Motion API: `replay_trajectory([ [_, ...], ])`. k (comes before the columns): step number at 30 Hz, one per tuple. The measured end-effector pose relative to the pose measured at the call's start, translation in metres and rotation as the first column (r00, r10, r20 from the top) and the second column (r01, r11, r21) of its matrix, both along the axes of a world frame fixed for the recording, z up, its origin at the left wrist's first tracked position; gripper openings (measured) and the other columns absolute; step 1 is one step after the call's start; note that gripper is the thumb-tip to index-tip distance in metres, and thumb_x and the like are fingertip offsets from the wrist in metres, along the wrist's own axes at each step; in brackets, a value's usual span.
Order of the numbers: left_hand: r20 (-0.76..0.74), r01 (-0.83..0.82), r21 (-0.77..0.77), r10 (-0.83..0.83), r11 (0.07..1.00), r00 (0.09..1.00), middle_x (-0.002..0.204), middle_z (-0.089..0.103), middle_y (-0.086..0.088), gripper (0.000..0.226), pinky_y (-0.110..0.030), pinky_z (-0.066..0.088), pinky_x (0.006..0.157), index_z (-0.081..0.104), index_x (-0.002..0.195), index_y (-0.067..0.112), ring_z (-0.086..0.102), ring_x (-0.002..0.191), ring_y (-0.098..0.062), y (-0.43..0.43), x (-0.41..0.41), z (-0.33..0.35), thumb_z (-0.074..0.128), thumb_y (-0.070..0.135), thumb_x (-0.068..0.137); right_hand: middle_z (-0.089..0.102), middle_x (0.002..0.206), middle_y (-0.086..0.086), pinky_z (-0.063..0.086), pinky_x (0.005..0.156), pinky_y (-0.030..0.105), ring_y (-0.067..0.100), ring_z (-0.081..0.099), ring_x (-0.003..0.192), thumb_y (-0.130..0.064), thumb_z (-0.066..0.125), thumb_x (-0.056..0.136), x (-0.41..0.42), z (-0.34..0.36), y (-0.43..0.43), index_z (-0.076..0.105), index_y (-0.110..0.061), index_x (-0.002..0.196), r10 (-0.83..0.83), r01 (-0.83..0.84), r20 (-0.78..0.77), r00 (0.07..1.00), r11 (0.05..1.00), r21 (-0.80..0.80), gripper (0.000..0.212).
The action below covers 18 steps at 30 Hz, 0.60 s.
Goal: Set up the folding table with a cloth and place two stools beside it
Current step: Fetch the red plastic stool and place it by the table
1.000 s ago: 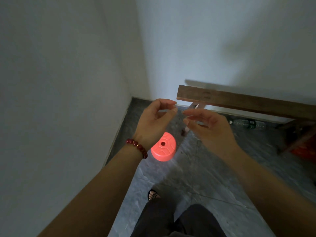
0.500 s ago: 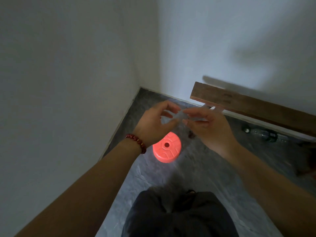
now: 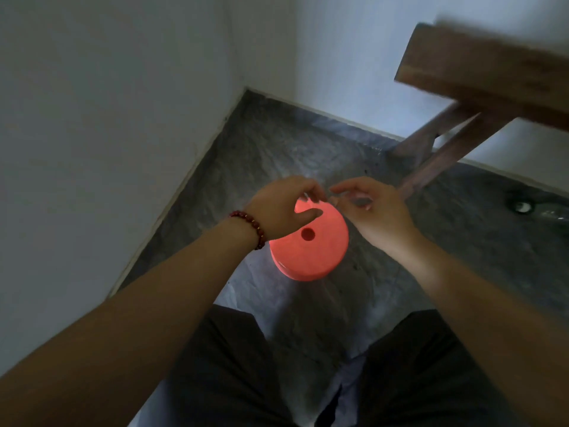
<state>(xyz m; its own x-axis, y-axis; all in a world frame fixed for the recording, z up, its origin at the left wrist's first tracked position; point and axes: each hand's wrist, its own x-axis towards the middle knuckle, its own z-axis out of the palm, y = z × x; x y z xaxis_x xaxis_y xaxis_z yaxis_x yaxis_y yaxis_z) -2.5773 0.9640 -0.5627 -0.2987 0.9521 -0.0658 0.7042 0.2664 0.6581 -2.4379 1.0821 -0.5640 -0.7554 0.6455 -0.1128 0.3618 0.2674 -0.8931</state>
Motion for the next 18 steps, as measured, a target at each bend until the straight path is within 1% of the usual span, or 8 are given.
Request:
replay_trajectory([
  [2, -0.003, -0.004, -0.022, 0.004, 1.000, 1.000, 0.101, 0.065, 0.001, 0.020, -0.033, 0.045, 0.087, 0.064, 0.101, 0.015, 0.059, 0.093, -0.015, 0.004, -0.002, -0.049, 0.068, 0.021, 0.082, 0.065, 0.079, -0.015, 0.042, 0.066, 0.007, -0.003, 0.058, 0.071, -0.014, 0.072, 0.080, -0.002, -0.049, 0.004, 0.067, -0.030, 0.083, 0.018, -0.019, 0.009, 1.000, 1.000, 0.017, 0.018],
  [4, -0.001, -0.027, -0.066, 0.027, 0.997, 1.000, 0.102, 0.064, 0.002, 0.022, -0.031, 0.044, 0.086, 0.064, 0.103, 0.017, 0.059, 0.092, -0.014, 0.006, -0.002, -0.091, 0.068, 0.022, 0.082, 0.061, 0.074, -0.018, 0.037, 0.061, 0.004, 0.001, 0.055, 0.065, -0.013, 0.070, 0.081, -0.005, -0.093, 0.007, 0.070, -0.025, 0.087, 0.045, -0.048, 0.059, 0.997, 0.998, 0.048, 0.013],
  [7, -0.025, -0.039, -0.152, 0.035, 0.988, 0.999, 0.106, 0.065, 0.003, 0.025, -0.027, 0.043, 0.085, 0.063, 0.106, 0.019, 0.060, 0.092, -0.014, 0.010, -0.001, -0.143, 0.068, 0.025, 0.082, 0.065, 0.080, -0.011, 0.042, 0.066, 0.018, 0.011, 0.054, 0.067, -0.018, 0.071, 0.080, -0.012, -0.145, 0.010, 0.068, -0.027, 0.087, 0.106, -0.117, 0.121, 0.987, 0.989, 0.085, 0.011],
  [9, -0.078, -0.026, -0.236, 0.007, 0.971, 0.997, 0.111, 0.065, 0.004, 0.029, -0.029, 0.043, 0.087, 0.062, 0.110, 0.021, 0.060, 0.100, -0.016, 0.013, 0.001, -0.169, 0.067, 0.030, 0.082, 0.066, 0.090, -0.007, 0.041, 0.067, 0.024, 0.012, 0.054, 0.071, -0.028, 0.071, 0.080, -0.017, -0.172, 0.011, 0.067, -0.027, 0.090, 0.187, -0.213, 0.201, 0.962, 0.970, 0.120, 0.011],
  [11, -0.132, -0.002, -0.361, -0.048, 0.933, 0.990, 0.119, 0.062, 0.005, 0.040, -0.034, 0.043, 0.092, 0.059, 0.118, 0.024, 0.055, 0.112, -0.019, 0.015, 0.004, -0.192, 0.068, 0.034, 0.081, 0.064, 0.100, -0.005, 0.033, 0.067, 0.018, 0.013, 0.056, 0.081, -0.034, 0.073, 0.077, -0.019, -0.198, 0.010, 0.066, -0.021, 0.102, 0.292, -0.362, 0.338, 0.895, 0.917, 0.166, 0.029],
  [13, -0.182, 0.022, -0.482, -0.125, 0.876, 0.975, 0.127, 0.056, 0.008, 0.055, -0.040, 0.042, 0.094, 0.052, 0.125, 0.029, 0.047, 0.120, -0.021, 0.015, 0.008, -0.210, 0.072, 0.038, 0.075, 0.064, 0.111, 0.002, 0.032, 0.071, 0.016, 0.021, 0.059, 0.097, -0.031, 0.076, 0.074, -0.019, -0.217, 0.008, 0.062, -0.015, 0.112, 0.376, -0.486, 0.452, 0.809, 0.860, 0.155, 0.043],
  [16, -0.269, 0.081, -0.594, -0.293, 0.801, 0.918, 0.136, 0.044, 0.007, 0.079, -0.046, 0.036, 0.096, 0.040, 0.134, 0.029, 0.036, 0.126, -0.024, 0.014, 0.013, -0.229, 0.079, 0.041, 0.066, 0.060, 0.118, 0.005, 0.039, 0.086, 0.025, 0.025, 0.056, 0.110, -0.027, 0.077, 0.071, -0.019, -0.235, 0.006, 0.058, -0.014, 0.115, 0.439, -0.580, 0.524, 0.730, 0.803, 0.137, 0.050],
  [18, -0.301, 0.109, -0.661, -0.396, 0.742, 0.868, 0.145, 0.031, 0.007, 0.095, -0.051, 0.027, 0.103, 0.030, 0.140, 0.026, 0.024, 0.134, -0.025, 0.014, 0.010, -0.238, 0.081, 0.043, 0.062, 0.052, 0.130, 0.007, 0.040, 0.096, 0.028, 0.026, 0.051, 0.118, -0.029, 0.081, 0.066, -0.020, -0.244, 0.006, 0.049, -0.013, 0.127, 0.488, -0.657, 0.571, 0.660, 0.744, 0.123, 0.071],
])
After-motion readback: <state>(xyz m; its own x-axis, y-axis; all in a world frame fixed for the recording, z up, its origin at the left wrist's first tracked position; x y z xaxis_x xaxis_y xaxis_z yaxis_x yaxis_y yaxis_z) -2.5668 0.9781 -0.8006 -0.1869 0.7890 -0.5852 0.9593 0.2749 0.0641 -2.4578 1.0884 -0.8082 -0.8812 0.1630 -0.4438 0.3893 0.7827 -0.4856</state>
